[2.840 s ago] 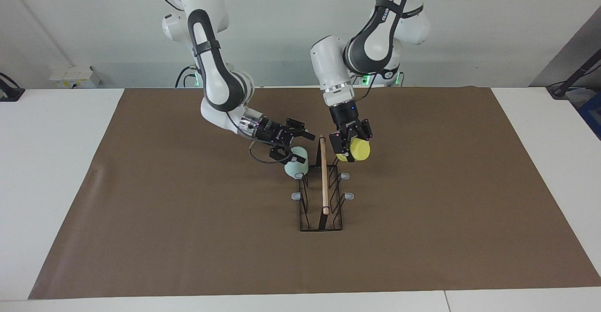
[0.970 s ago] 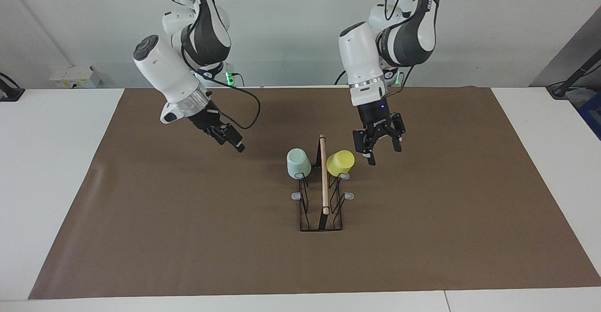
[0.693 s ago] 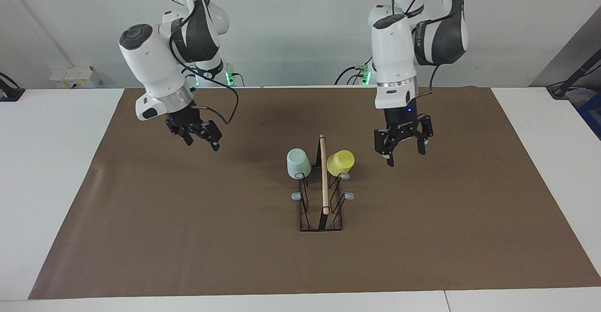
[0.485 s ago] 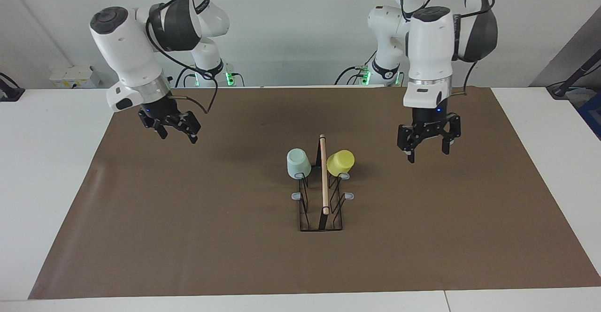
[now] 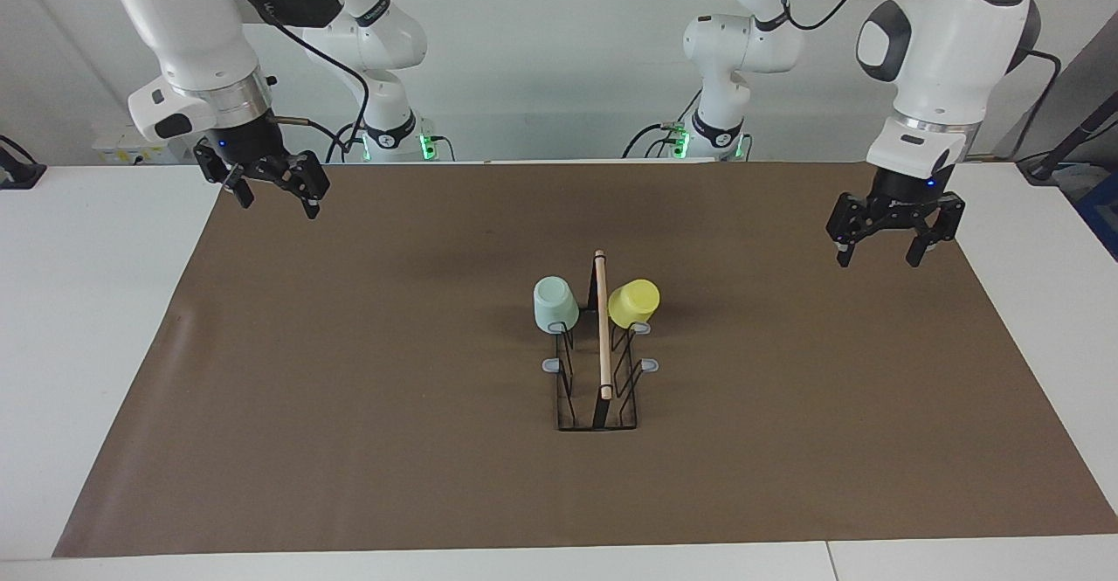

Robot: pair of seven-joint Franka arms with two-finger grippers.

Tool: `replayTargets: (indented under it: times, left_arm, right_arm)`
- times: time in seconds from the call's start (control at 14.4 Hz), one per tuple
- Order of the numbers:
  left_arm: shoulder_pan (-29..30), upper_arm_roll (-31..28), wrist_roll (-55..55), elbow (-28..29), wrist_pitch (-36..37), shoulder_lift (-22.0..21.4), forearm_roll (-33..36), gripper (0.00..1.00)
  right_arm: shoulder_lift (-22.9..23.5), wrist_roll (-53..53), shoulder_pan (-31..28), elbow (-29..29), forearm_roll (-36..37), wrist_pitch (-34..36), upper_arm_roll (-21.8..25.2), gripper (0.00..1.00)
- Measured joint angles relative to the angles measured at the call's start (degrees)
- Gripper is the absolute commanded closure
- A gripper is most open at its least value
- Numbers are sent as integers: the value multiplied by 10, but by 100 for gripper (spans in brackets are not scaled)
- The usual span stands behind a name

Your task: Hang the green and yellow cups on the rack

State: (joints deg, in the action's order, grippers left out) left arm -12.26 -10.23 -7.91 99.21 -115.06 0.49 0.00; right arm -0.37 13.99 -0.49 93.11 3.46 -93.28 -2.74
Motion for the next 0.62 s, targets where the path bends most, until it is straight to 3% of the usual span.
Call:
replayTargets:
  times: [0.62]
  left_arm:
    - [43, -3, -47, -9, 138, -43, -9, 0]
  right_arm:
    - [-10, -47, -22, 38, 0, 22, 0, 0]
